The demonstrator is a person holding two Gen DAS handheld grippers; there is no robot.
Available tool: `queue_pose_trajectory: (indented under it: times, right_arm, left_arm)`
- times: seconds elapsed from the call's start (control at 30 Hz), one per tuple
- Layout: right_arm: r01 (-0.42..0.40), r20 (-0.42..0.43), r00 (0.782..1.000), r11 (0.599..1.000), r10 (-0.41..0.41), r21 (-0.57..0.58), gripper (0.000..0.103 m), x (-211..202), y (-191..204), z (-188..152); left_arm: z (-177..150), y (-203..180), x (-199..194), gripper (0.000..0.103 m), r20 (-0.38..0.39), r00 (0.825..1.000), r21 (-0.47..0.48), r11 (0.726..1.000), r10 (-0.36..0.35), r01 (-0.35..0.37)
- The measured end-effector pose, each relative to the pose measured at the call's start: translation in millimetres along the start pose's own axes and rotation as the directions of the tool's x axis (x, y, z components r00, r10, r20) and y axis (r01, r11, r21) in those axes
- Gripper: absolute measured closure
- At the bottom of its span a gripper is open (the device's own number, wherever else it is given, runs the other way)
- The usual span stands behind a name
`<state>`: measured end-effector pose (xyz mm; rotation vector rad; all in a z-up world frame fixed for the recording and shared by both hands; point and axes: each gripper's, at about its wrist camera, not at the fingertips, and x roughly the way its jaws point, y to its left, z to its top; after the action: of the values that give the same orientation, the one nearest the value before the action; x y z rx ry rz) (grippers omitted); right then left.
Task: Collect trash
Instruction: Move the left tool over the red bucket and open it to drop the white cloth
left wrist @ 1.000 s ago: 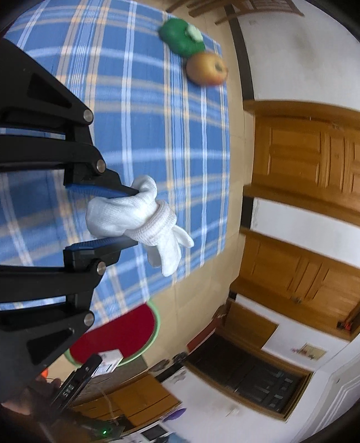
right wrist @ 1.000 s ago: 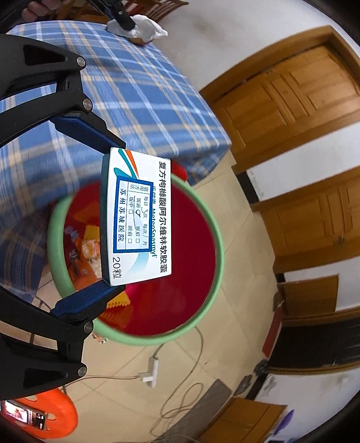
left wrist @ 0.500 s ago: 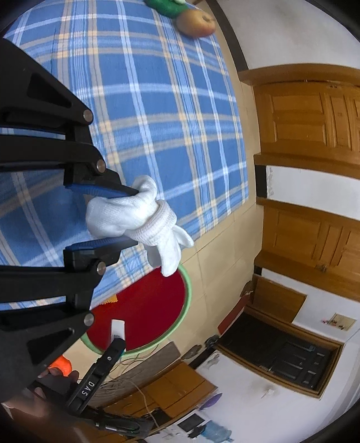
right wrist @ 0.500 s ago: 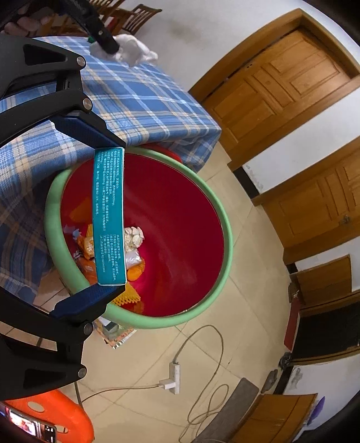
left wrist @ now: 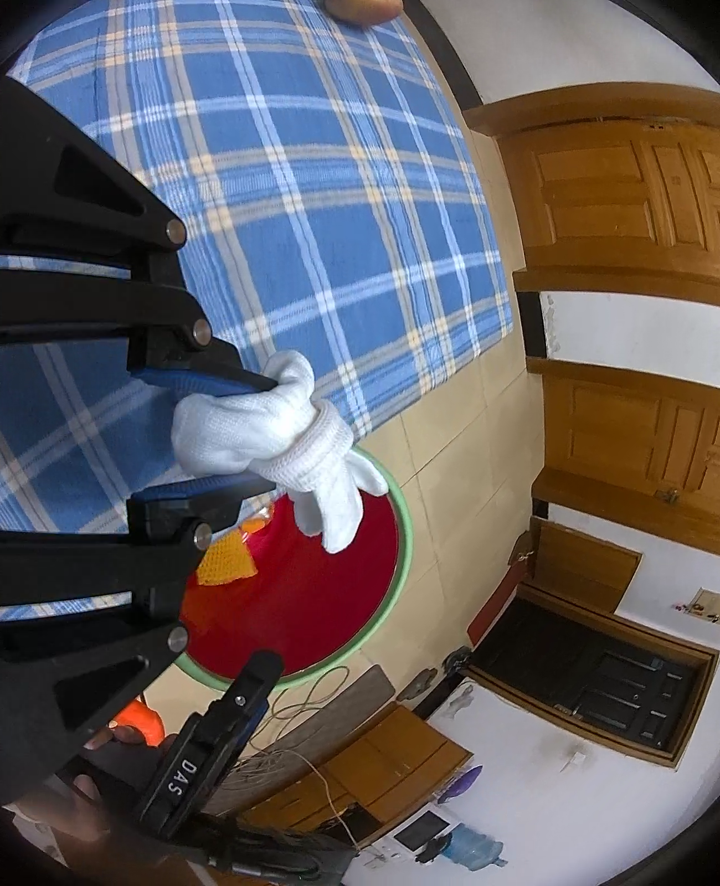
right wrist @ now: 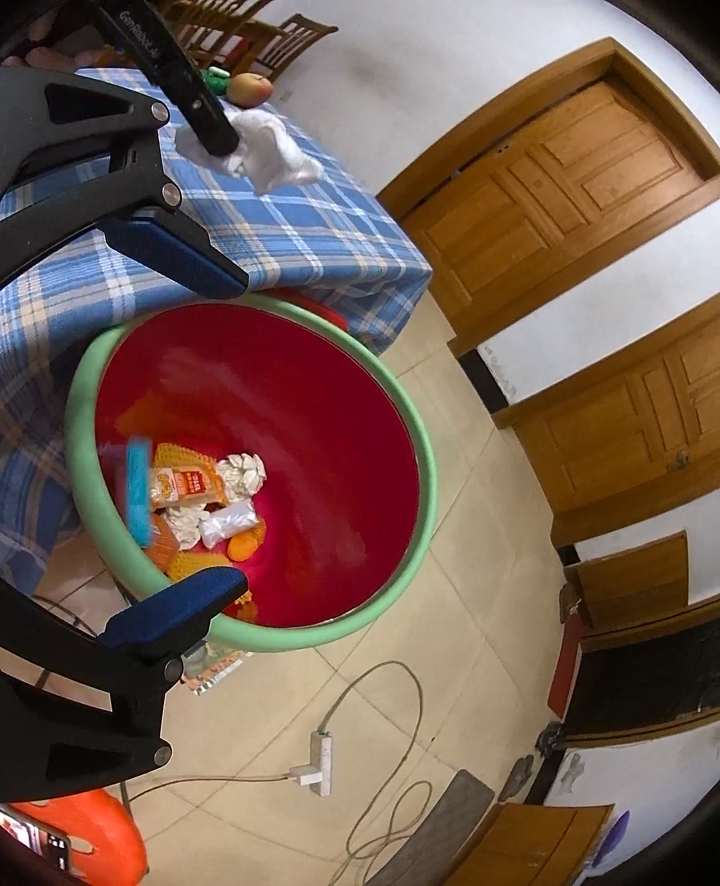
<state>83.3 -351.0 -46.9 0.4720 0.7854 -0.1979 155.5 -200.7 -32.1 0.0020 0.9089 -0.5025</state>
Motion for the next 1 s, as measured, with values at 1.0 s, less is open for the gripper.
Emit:
queue_pose_trajectory:
  times: [1.0]
  right_arm:
    - [0.058,0.080,0.995,0.995,-0.064,0.079,0.006,-40.9,-46.7,6.8]
  left_arm:
    - [3.3,-51.8,13.7,0.051,-0.021,0.996,0.113,0.990,-0.084,0.086]
